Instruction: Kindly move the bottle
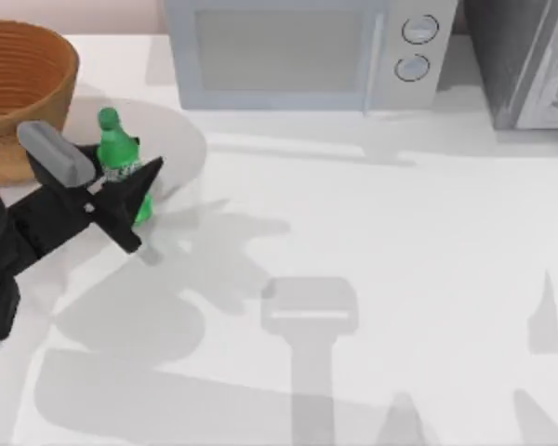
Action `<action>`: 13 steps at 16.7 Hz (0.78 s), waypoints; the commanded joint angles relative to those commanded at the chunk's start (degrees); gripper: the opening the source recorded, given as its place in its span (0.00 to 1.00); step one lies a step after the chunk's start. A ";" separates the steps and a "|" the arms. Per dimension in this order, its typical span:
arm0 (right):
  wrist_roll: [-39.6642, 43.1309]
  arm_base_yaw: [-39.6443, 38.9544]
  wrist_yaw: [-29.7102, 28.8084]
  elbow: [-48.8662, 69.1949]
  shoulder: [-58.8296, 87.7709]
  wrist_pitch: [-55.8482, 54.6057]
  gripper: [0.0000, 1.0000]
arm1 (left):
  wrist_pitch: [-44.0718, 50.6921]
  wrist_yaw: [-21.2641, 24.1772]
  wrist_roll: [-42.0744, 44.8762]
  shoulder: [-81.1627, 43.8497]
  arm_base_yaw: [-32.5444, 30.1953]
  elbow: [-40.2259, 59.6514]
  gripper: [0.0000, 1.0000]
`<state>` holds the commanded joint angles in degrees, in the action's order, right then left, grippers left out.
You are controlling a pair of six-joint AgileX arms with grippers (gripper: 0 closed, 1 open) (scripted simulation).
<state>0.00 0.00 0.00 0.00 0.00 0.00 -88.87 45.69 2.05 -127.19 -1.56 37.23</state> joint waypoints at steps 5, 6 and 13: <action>0.00 0.00 0.00 0.00 0.00 0.00 1.00 | -3.36 10.28 0.43 5.80 10.35 -9.31 0.00; 0.00 0.00 0.00 0.00 0.00 0.00 1.00 | -3.44 10.50 0.44 5.97 10.58 -9.53 0.00; 0.00 0.00 0.00 0.00 0.00 0.00 1.00 | -4.34 7.66 0.33 1.55 7.70 -6.08 0.00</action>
<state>0.00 0.00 0.00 0.00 0.00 0.00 -93.21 53.35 2.38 -125.64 6.14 31.14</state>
